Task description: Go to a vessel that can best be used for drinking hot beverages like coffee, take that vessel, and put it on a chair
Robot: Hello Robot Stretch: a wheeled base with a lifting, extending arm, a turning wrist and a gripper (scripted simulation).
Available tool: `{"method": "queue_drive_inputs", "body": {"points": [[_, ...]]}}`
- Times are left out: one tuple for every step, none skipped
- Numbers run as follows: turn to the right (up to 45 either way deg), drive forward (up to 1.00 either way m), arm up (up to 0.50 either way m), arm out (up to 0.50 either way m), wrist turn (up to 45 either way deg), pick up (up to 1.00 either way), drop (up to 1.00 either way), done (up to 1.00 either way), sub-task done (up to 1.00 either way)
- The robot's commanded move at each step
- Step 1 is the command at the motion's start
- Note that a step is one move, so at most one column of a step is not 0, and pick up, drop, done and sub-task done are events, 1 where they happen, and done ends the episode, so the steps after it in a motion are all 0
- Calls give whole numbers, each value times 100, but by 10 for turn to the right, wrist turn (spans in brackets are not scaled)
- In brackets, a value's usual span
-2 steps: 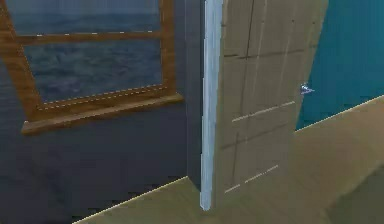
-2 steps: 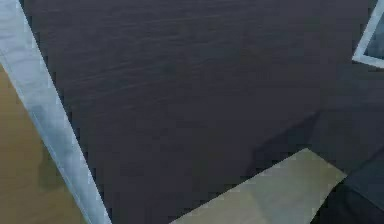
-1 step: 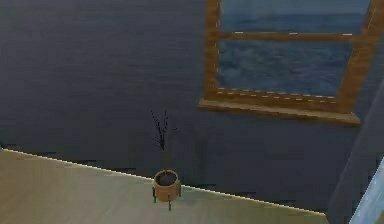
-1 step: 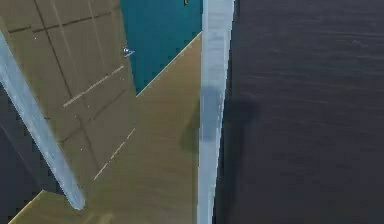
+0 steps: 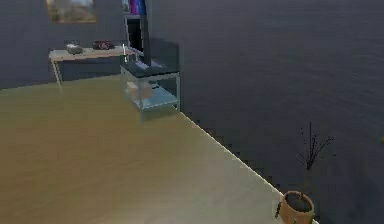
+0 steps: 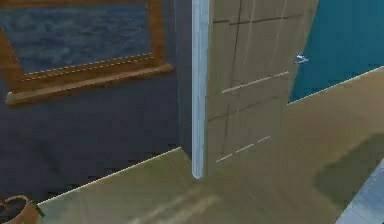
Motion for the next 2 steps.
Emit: {"method": "queue_drive_inputs", "body": {"points": [[-360,0,0,0,0,0,0,0,0],[0,100,0,0,0,0,0,0,0]]}}
